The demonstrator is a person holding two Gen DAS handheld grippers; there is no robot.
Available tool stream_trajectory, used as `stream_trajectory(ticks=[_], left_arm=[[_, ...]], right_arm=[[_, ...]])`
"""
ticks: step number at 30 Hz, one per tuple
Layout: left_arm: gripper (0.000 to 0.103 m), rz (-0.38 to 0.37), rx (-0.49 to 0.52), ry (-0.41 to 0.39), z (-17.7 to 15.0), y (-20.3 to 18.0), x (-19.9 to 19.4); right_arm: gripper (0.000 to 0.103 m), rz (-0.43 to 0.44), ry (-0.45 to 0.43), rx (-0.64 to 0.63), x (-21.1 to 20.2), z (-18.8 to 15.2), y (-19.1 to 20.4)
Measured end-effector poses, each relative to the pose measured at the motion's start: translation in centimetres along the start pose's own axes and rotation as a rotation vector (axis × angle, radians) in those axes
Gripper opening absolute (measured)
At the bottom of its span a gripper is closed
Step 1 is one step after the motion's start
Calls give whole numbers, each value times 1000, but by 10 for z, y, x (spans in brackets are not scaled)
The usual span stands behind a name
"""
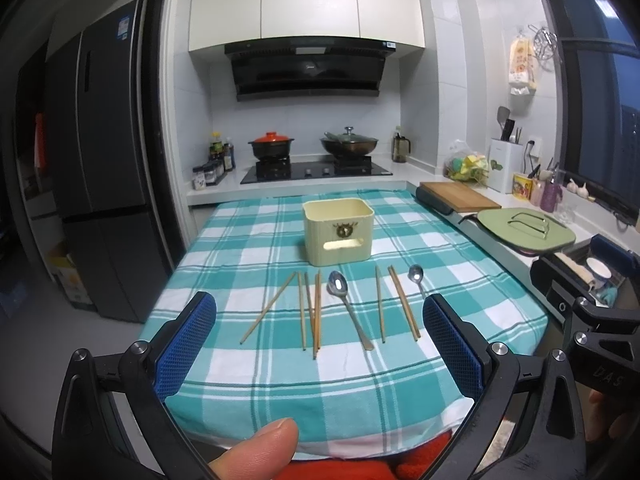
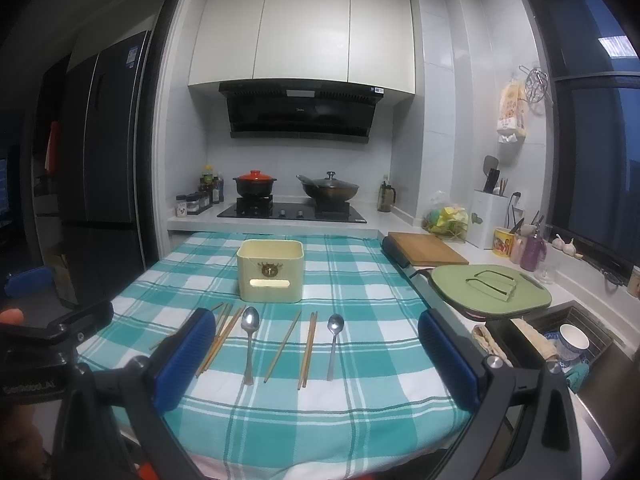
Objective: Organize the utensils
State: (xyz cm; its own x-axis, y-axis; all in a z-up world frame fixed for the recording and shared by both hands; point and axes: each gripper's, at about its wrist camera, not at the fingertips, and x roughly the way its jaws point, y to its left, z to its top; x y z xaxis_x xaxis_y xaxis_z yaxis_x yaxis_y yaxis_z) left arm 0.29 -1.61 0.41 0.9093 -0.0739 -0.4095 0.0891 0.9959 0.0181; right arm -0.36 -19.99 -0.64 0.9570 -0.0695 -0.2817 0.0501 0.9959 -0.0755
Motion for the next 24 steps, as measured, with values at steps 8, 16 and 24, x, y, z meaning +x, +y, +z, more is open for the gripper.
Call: stream_trajectory(ticks=[8, 16, 24], left_arm=[[103, -1, 2, 0, -1, 0, 0], [103, 2, 2, 1, 1, 0, 0], [103, 4, -3, 12, 4, 2, 6]], right_arm=[[103, 3, 3, -2, 1, 0, 1], [103, 2, 10, 4, 2, 1, -1], [103, 5, 14, -4, 6, 1, -1]])
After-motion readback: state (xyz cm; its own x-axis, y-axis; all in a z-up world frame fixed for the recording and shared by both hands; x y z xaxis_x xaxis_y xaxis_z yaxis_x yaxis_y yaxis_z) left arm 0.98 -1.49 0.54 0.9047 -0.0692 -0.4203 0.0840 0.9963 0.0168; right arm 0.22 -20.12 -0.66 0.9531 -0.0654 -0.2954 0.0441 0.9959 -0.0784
